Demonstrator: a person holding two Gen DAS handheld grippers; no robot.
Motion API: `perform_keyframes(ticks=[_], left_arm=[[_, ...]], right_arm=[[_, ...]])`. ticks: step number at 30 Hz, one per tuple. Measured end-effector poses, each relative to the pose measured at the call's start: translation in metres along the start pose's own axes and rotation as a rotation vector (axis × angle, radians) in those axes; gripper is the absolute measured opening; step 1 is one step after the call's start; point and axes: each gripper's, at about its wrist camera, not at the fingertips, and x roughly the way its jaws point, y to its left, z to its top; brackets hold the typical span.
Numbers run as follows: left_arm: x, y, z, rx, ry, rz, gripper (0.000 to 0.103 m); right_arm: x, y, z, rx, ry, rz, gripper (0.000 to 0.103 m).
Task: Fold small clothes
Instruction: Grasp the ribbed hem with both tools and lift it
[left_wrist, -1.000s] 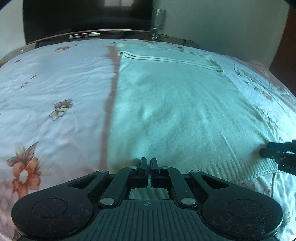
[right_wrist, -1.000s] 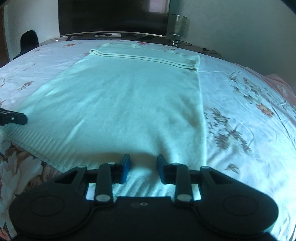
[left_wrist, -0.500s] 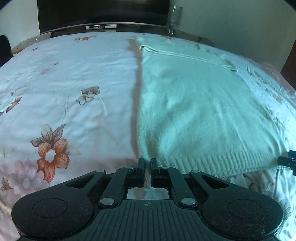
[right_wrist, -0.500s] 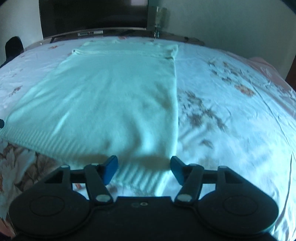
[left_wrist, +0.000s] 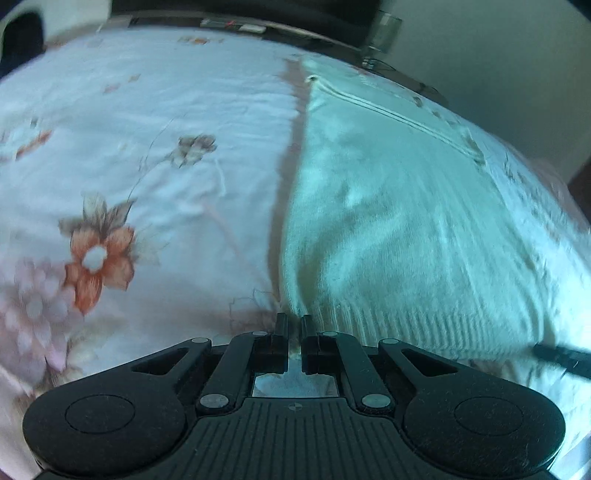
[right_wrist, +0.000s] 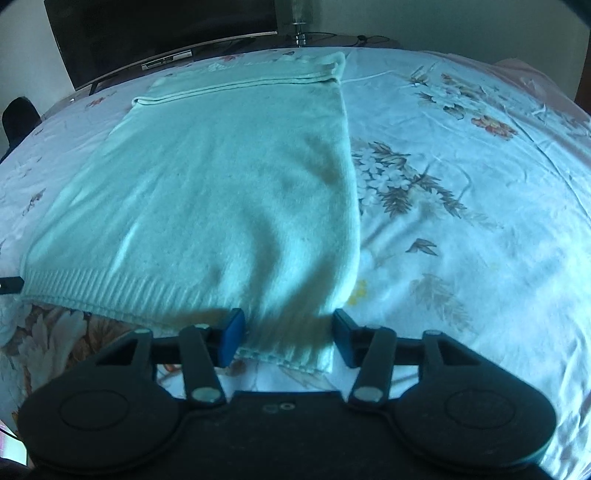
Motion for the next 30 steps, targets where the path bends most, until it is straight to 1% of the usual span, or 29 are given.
perform_keyframes(ticks=[3,4,5,6,7,8,9,10,11,12,13,16,17,18,19,20,21,22,23,25,27,30], left_arm=[[-0.004,0.01,0.001,-0.057,0.021,-0.029,0.004],[-0.003,0.012,0.0,-0.063,0.021,-0.035,0.009],[-0.001,0.012,-0.001,-0.059,0.023,-0.04,0.024],[0.001,0.012,-0.003,-0.044,0.016,-0.083,0.037],[0.001,0.009,-0.005,-0.029,0.009,-0.169,0.083],[0.003,0.006,-0.005,-0.012,0.03,-0.248,0.103],[0.008,-0.002,-0.006,0.014,0.059,-0.252,0.103],[0.009,-0.011,-0.007,0.054,0.061,-0.21,0.103],[0.01,-0.018,-0.009,0.09,0.049,-0.183,0.103],[0.013,-0.022,-0.01,0.102,0.033,-0.156,0.103],[0.015,-0.021,-0.01,0.089,0.024,-0.153,0.103],[0.022,-0.013,-0.01,0.019,-0.012,-0.199,0.102],[0.024,-0.011,-0.009,0.0,-0.017,-0.207,0.094],[0.024,-0.01,-0.009,-0.013,-0.025,-0.205,0.085],[0.026,-0.008,-0.008,-0.025,-0.03,-0.205,0.064],[0.027,-0.005,-0.006,-0.049,-0.024,-0.218,0.042],[0.03,0.001,-0.004,-0.087,-0.008,-0.242,0.031],[0.034,0.006,-0.002,-0.121,0.015,-0.262,0.015],[0.035,0.008,-0.001,-0.134,0.03,-0.274,0.012],[0.035,0.005,0.001,-0.106,0.029,-0.289,0.009],[0.029,0.0,0.008,-0.092,-0.017,-0.317,0.008],[0.022,-0.012,0.032,-0.059,-0.102,-0.352,0.008]], right_arm=[[0.0,-0.001,0.003,0.012,0.008,0.008,0.05],[-0.001,-0.001,0.003,0.011,0.007,0.01,0.05],[0.0,0.0,0.003,0.006,0.008,0.01,0.051],[0.001,0.0,0.003,0.003,0.009,0.01,0.051],[0.002,0.0,0.003,0.001,0.008,0.01,0.051],[0.002,0.0,0.003,-0.001,0.007,0.012,0.051],[0.002,-0.001,0.003,0.001,0.007,0.014,0.051],[0.002,-0.001,0.003,0.003,0.007,0.016,0.051],[0.002,-0.001,0.003,0.003,0.007,0.017,0.051],[0.002,-0.001,0.003,0.001,0.007,0.018,0.051],[0.002,-0.001,0.003,0.002,0.006,0.019,0.051],[0.001,-0.002,0.002,0.012,-0.003,0.021,0.049],[0.001,-0.003,0.002,0.016,-0.006,0.023,0.047],[0.0,-0.003,0.002,0.018,-0.012,0.025,0.04],[0.0,-0.003,0.003,0.019,-0.014,0.031,0.037],[0.0,-0.003,0.004,0.026,-0.013,0.04,0.03],[0.0,-0.004,0.005,0.034,-0.009,0.054,0.022],[0.001,-0.003,0.006,0.039,-0.002,0.066,0.019],[0.003,-0.002,0.006,0.038,0.007,0.073,0.018],[0.004,0.0,0.006,0.026,0.014,0.076,0.015],[0.003,-0.003,0.009,0.049,0.015,0.102,0.01],[-0.003,-0.011,0.017,0.1,-0.029,0.154,0.01]])
